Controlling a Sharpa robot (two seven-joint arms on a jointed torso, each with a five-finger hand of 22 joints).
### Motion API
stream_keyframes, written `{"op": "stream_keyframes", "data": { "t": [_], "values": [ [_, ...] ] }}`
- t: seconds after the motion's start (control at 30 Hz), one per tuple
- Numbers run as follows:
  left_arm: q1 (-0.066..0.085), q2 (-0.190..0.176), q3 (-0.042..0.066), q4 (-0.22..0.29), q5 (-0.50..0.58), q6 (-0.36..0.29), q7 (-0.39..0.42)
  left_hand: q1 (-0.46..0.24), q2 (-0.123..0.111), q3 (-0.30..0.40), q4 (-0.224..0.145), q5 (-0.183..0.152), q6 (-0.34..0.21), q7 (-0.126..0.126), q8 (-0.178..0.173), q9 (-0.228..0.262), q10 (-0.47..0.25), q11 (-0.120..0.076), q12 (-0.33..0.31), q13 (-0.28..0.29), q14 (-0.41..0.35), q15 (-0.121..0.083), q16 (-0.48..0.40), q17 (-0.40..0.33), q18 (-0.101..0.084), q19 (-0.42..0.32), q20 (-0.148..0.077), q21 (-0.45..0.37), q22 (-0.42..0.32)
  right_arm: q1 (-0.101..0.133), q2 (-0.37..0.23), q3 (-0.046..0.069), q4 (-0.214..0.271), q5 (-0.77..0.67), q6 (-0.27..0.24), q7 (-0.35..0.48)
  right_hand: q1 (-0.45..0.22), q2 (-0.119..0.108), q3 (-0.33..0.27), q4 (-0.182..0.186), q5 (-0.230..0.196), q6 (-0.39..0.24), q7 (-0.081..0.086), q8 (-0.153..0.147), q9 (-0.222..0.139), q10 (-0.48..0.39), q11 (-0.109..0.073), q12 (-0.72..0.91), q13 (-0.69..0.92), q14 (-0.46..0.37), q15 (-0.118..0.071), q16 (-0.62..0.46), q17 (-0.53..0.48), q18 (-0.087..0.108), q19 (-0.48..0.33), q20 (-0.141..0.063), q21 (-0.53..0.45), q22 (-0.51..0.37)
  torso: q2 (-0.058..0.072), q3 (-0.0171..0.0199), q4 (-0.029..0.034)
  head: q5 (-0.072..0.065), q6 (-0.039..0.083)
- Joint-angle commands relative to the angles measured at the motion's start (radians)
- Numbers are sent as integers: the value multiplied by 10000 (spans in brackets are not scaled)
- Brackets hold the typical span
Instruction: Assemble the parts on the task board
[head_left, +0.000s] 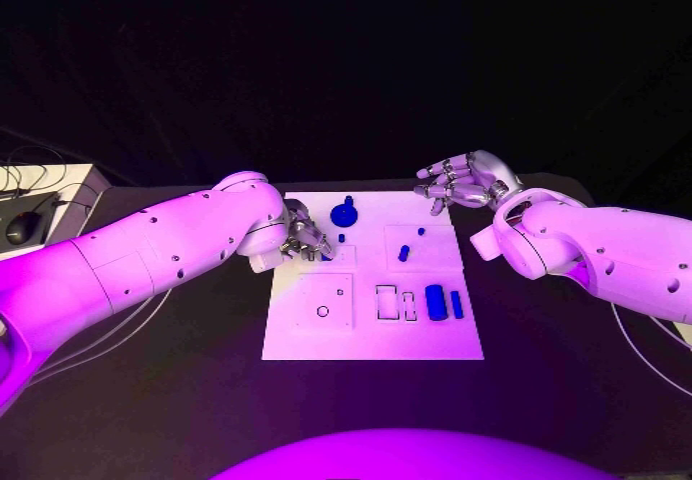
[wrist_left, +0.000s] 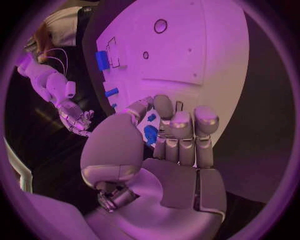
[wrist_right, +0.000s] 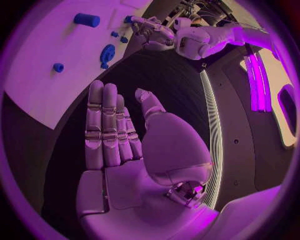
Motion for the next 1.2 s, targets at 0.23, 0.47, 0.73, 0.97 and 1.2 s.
{"op": "stream_keyframes", "data": {
  "t": [0.23,0.47,0.73,0.97,1.2],
  "values": [
    [-43,-8,-16,34,210,-222,277,-146,75,789,-359,105,43,69,-170,53,-63,21,-93,63,-16,28,-50,5,63,-14,59,-38,-4,-26,16,3,-17,-133,150,39,-63,2,44,-18,37,-5,44,-34,-13,-37,-18,-48,-4,28,9,-26,-10,-116,-70,0,52,-13,-5,12,-6,14,0],
    [-42,-26,-15,76,393,-572,556,-69,515,1483,-1278,431,-32,173,-70,305,78,78,-158,33,12,98,24,64,80,-7,130,51,76,-40,17,3,-31,-141,186,30,-73,-2,39,-4,40,-6,44,-40,-14,-41,-17,-42,3,30,10,-25,-6,-118,-72,0,63,-22,-3,9,-4,19,-4],
    [-41,-105,-8,148,619,-882,777,-189,594,1647,-1628,631,77,136,-99,477,182,64,-214,-17,30,123,90,85,106,-22,188,116,126,-55,23,3,-54,-155,220,27,-73,-2,39,-4,40,-6,44,-40,-14,-41,-17,-42,3,30,10,-25,-6,-118,-72,0,63,-22,-10,11,-4,19,14],
    [-37,-232,37,187,920,-671,767,-244,510,1725,-1692,979,200,68,-100,527,189,27,-232,-50,27,115,100,69,91,-47,186,121,127,-64,23,3,-58,-177,247,21,-73,-2,39,-4,40,-6,44,-40,-14,-41,-17,-42,3,30,10,-25,-6,-118,-72,0,63,-22,-20,13,-2,26,23],
    [-33,-385,129,230,1246,-301,710,-301,497,1724,-1737,1081,275,40,-139,539,178,16,-224,-59,21,113,96,50,80,-77,189,114,122,-68,12,3,-39,-291,257,21,-14,-5,59,-43,39,1,44,-40,-13,-46,-21,-40,8,23,5,-17,5,-117,-78,-4,80,-27,-20,4,7,29,47]
  ]
}}
